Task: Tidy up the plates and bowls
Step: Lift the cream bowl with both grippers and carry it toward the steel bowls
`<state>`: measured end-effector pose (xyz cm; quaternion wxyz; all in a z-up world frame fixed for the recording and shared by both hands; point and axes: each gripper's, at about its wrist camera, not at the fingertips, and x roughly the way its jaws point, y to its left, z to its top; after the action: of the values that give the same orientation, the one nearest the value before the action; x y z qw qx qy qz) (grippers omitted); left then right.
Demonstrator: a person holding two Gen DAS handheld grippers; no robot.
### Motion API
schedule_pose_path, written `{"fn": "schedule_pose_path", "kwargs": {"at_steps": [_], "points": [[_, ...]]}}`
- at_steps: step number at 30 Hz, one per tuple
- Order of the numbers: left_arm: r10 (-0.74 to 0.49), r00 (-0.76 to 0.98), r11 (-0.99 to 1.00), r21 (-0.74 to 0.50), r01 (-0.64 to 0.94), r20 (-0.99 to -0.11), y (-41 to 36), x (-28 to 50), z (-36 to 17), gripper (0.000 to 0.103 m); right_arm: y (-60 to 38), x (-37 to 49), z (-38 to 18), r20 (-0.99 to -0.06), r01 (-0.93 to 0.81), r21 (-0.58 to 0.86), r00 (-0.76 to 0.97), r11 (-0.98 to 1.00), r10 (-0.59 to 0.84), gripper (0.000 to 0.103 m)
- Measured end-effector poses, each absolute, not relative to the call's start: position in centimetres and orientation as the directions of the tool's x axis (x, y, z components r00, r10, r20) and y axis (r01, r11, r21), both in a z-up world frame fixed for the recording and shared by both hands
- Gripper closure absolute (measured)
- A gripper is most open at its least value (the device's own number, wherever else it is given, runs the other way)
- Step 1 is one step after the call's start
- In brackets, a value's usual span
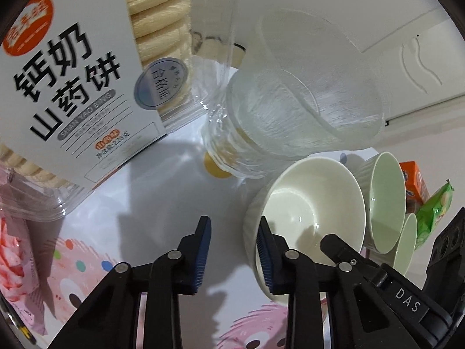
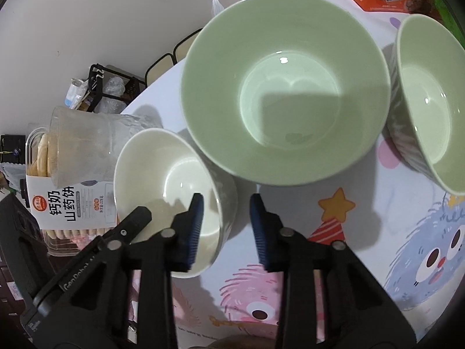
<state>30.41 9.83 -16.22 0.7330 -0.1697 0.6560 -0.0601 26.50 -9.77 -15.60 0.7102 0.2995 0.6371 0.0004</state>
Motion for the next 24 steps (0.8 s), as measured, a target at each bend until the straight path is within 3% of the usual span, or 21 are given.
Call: {"fn": "schedule_pose_path", "kwargs": {"at_steps": [1,5,9,18,20,24], "points": [[-0.319,0.13,0.933,-0.336,-0.132,-0.939,9.6,30.6,-16.3,0.08,-9.8,26.6,-15.7,-0.906,0.381,0.423,0.187,0.822,0.379,0.069],[-0.331,0.133,0.93,-0.347,-0.123,-0.934,8.9,30.8,-16.1,0.085,-9.9,26.9,-15.9,-0.905,0.399,0.426,0.188,0.812,0.382,0.069],[-0.33,0.13,0.932,-0.345,-0.115,-0.935,8.3,31.1,-15.9,0.089,-9.1,27.4,-15.6,-0.916,0.379,0.4,0.179,0.835,0.358,0.083],[-0.345,0.123,0.927,-0.358,-0.114,-0.931,8.4,30.0,-15.8,0.092,-7.5,28.4,-16.1,-0.94,0.369,0.341,0.139,0.865,0.311,0.083],[-0.349,0.119,0.925,-0.362,-0.112,-0.929,8.1,30.0,-15.7,0.095,-7.7,28.1,-16.3,-0.934,0.375,0.357,0.136,0.855,0.33,0.089],[-0.332,0.124,0.936,-0.342,-0.078,-0.935,7.4,29.8,-15.1,0.097,-7.4,27.7,-16.0,-0.938,0.34,0.345,0.15,0.875,0.311,0.09]]}}
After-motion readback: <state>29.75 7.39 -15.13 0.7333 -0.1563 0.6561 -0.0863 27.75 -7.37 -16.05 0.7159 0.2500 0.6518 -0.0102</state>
